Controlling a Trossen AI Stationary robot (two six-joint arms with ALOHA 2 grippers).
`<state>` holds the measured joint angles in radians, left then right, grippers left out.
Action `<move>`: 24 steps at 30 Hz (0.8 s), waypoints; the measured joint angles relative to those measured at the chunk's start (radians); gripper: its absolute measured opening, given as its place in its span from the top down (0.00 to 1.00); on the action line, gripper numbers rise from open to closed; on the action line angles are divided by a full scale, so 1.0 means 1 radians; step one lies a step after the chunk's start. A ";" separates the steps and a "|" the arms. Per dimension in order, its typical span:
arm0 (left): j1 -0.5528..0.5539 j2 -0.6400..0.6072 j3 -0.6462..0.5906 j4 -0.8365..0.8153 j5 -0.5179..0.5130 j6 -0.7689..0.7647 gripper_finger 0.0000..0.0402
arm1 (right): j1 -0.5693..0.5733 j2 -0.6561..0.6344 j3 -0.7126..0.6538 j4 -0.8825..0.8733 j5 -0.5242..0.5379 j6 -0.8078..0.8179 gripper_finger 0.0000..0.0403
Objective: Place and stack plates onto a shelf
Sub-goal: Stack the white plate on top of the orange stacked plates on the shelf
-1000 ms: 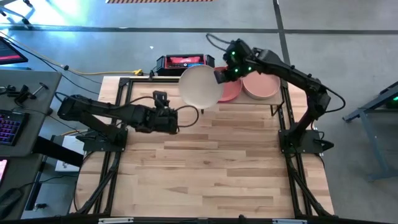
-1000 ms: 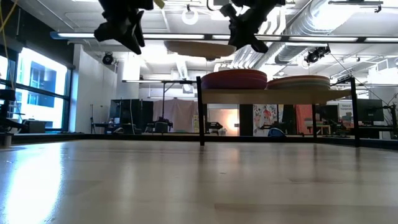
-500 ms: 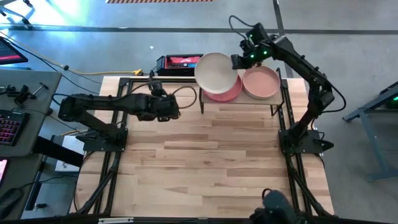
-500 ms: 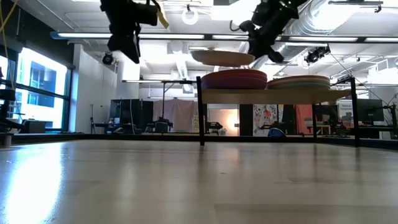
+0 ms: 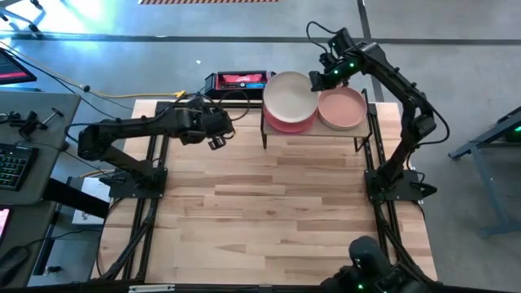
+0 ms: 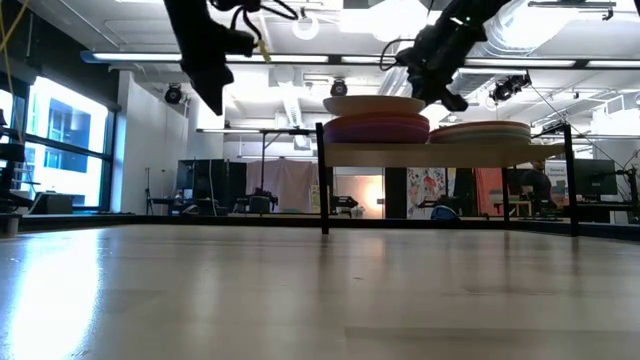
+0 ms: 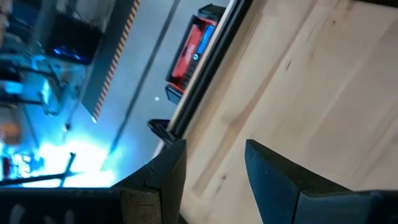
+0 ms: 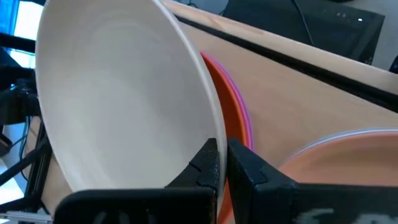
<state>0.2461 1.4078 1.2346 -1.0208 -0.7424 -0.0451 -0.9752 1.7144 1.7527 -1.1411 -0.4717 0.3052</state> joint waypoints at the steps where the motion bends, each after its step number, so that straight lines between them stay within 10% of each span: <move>1: 0.009 0.000 0.000 0.000 0.013 -0.008 0.62 | 0.001 0.001 0.000 -0.001 0.000 0.000 1.00; 24: 0.049 0.000 0.000 0.043 0.045 -0.031 0.62 | 0.063 0.010 0.000 -0.077 0.054 0.012 1.00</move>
<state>0.2947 1.4078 1.2346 -0.9783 -0.6974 -0.0765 -0.9123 1.7241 1.7527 -1.2176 -0.4173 0.3173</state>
